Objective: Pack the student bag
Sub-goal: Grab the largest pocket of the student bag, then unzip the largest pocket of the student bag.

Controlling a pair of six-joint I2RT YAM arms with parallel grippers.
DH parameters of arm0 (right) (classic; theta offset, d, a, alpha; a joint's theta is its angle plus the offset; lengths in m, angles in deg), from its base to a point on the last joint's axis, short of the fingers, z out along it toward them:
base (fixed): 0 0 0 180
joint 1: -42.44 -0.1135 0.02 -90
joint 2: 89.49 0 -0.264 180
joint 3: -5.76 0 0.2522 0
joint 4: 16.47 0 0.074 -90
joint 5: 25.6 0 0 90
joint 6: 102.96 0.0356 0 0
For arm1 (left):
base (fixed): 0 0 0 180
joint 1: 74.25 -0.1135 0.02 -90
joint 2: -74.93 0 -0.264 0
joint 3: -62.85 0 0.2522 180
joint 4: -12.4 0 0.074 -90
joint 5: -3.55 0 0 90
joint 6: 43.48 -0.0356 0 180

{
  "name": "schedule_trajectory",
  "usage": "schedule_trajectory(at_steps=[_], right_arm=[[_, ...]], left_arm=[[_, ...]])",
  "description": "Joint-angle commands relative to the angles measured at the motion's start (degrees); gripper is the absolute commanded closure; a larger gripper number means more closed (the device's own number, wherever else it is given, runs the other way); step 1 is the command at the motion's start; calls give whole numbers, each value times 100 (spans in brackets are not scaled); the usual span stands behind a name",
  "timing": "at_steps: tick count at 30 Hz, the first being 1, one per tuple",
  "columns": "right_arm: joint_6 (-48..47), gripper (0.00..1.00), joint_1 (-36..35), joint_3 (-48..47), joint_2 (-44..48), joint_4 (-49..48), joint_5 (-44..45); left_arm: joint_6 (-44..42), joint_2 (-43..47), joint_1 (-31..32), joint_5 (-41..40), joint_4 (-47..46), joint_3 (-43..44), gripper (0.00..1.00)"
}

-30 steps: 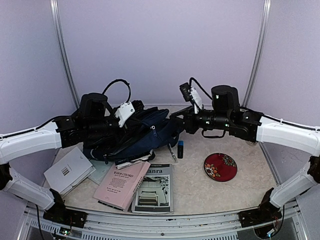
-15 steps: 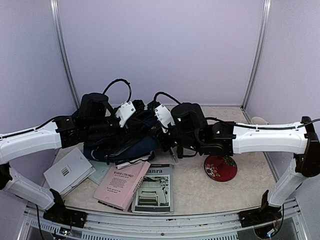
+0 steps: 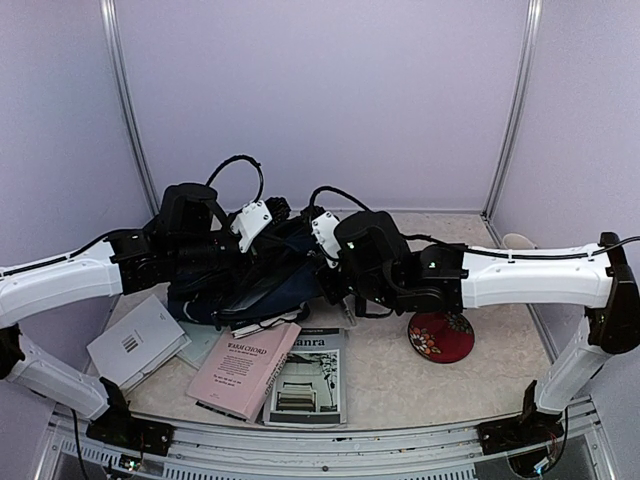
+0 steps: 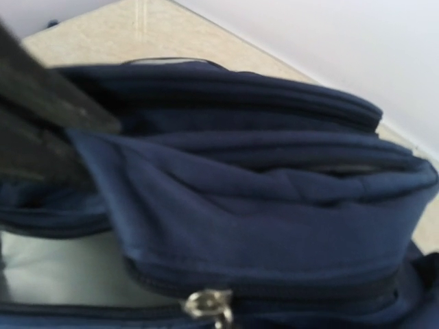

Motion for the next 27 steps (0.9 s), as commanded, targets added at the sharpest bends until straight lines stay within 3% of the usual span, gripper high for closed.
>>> schedule_trajectory(at_steps=[1,11,15,22,27], right_arm=[[-26,99,72,-85,-41,314,355],[167,100,643,197,475,361,-334],[308,100,1281,439,683,434,-1272],[31,100,2225,563,754,666,-2126],[-294,100,2943,538,566,781,-2796]], left_arm=[[-38,164,78,49,-516,414,100],[-503,207,137,-96,-178,336,100],[-876,10,417,-472,174,158,100],[-1060,254,529,179,232,-122,100],[-1138,806,562,687,-230,-290,100]])
